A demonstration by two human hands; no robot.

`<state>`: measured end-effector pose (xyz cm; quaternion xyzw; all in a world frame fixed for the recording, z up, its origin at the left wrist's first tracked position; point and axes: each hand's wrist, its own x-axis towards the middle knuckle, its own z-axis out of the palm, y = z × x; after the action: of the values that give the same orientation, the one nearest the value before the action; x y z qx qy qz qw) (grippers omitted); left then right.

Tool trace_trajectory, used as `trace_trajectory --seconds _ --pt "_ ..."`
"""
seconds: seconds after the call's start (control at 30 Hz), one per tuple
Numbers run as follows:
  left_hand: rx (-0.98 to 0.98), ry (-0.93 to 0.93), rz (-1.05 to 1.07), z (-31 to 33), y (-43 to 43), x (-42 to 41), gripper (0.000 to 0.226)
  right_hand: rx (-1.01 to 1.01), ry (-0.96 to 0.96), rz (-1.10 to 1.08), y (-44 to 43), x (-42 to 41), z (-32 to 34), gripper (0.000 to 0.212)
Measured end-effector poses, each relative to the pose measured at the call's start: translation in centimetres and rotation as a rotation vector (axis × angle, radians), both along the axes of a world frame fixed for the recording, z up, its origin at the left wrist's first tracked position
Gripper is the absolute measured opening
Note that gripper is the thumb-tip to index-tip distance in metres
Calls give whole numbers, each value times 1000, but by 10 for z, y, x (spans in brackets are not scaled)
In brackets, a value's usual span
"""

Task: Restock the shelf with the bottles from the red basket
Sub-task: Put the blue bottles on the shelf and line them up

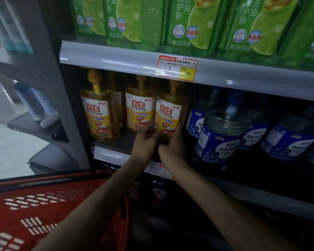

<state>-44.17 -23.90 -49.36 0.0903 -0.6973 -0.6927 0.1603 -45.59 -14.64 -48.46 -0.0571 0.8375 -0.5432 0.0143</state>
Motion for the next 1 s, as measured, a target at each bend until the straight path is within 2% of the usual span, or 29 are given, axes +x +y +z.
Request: trace_trajectory --seconds 0.2,0.47,0.67,0.73,0.87,1.0 --pt "11 41 9 4 5 -3 34 -14 -26 8 7 -5 1 102" --pt "32 55 14 2 8 -5 31 -155 -67 52 11 -12 2 103" --pt "61 49 55 0 5 -6 28 -184 -47 55 13 -21 -2 92" --pt "83 27 76 -2 3 -8 30 -154 -18 25 15 -21 -2 80" --pt "-21 25 136 -11 -5 -16 33 -32 42 -166 22 -24 -2 43" --pt "-243 25 200 -18 -8 -22 37 25 88 -198 16 -19 -11 45"
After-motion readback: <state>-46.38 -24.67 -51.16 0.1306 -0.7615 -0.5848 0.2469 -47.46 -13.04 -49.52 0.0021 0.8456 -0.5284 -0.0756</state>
